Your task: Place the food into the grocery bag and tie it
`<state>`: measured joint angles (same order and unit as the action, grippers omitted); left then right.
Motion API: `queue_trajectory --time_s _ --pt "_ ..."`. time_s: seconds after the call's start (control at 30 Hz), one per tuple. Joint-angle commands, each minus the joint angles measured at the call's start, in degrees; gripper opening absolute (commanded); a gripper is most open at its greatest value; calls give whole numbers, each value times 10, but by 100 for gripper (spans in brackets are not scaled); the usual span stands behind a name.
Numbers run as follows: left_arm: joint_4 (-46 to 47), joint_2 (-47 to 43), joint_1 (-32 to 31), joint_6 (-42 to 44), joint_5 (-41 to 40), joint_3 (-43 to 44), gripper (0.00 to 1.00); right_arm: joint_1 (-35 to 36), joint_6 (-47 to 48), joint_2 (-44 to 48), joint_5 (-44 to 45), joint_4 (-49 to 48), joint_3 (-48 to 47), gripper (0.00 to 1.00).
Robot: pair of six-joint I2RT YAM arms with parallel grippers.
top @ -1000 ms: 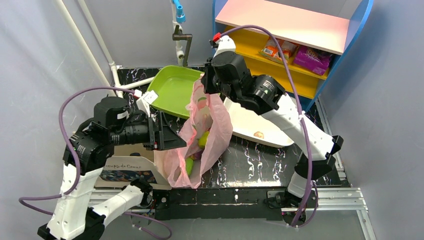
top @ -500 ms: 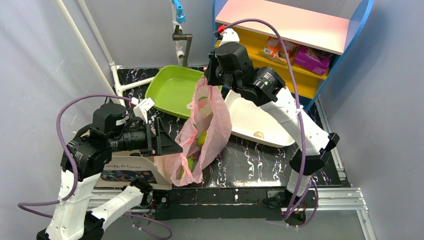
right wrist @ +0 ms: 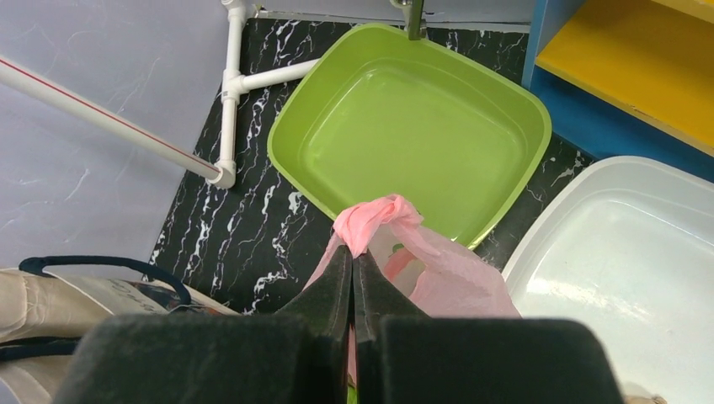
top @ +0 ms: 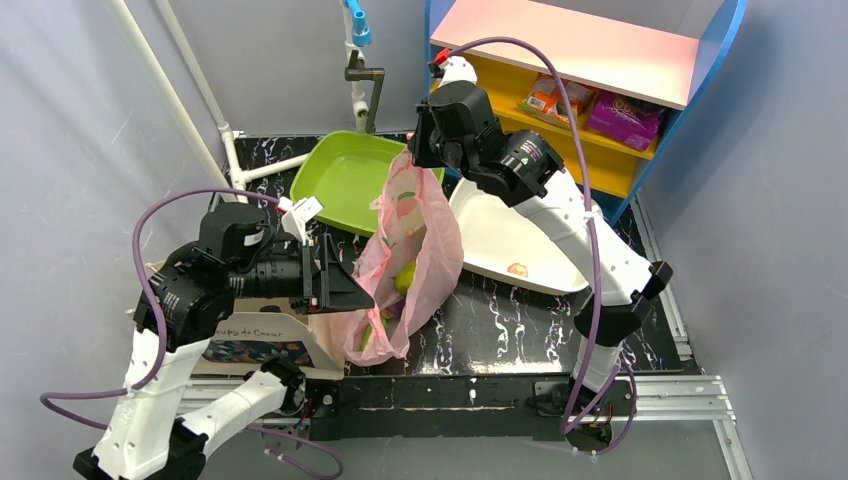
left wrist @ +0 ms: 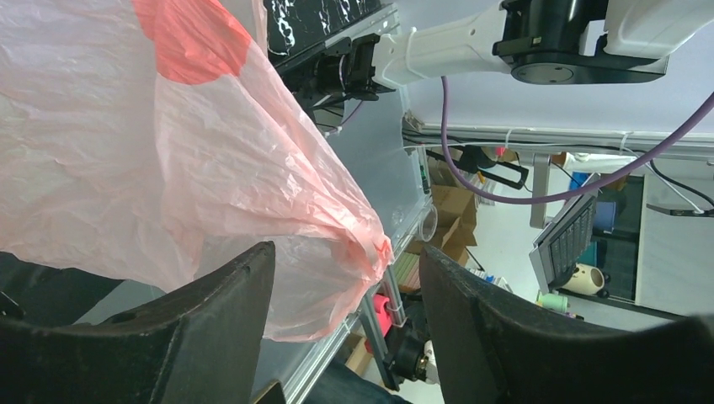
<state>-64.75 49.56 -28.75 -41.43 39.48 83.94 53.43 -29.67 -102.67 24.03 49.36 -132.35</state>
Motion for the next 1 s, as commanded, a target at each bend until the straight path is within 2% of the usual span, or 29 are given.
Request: queue_trajectory --time_s 0.0,0.13,0.27,0.63,0.97 --pt "-2 -7 -8 -20 13 -23 60 -6 -10 -8 6 -36 -20 1" --pt "48 -24 -18 -63 4 -68 53 -6 -15 -10 4 -37 -13 1" --pt "74 -29 -31 -87 -12 -84 51 -8 -23 -5 5 -40 4 1" --pt "144 -8 -92 -132 -47 -99 57 -10 -32 12 8 -48 39 1" --pt "188 23 -183 -160 -111 -95 52 -16 -36 32 15 -47 66 1"
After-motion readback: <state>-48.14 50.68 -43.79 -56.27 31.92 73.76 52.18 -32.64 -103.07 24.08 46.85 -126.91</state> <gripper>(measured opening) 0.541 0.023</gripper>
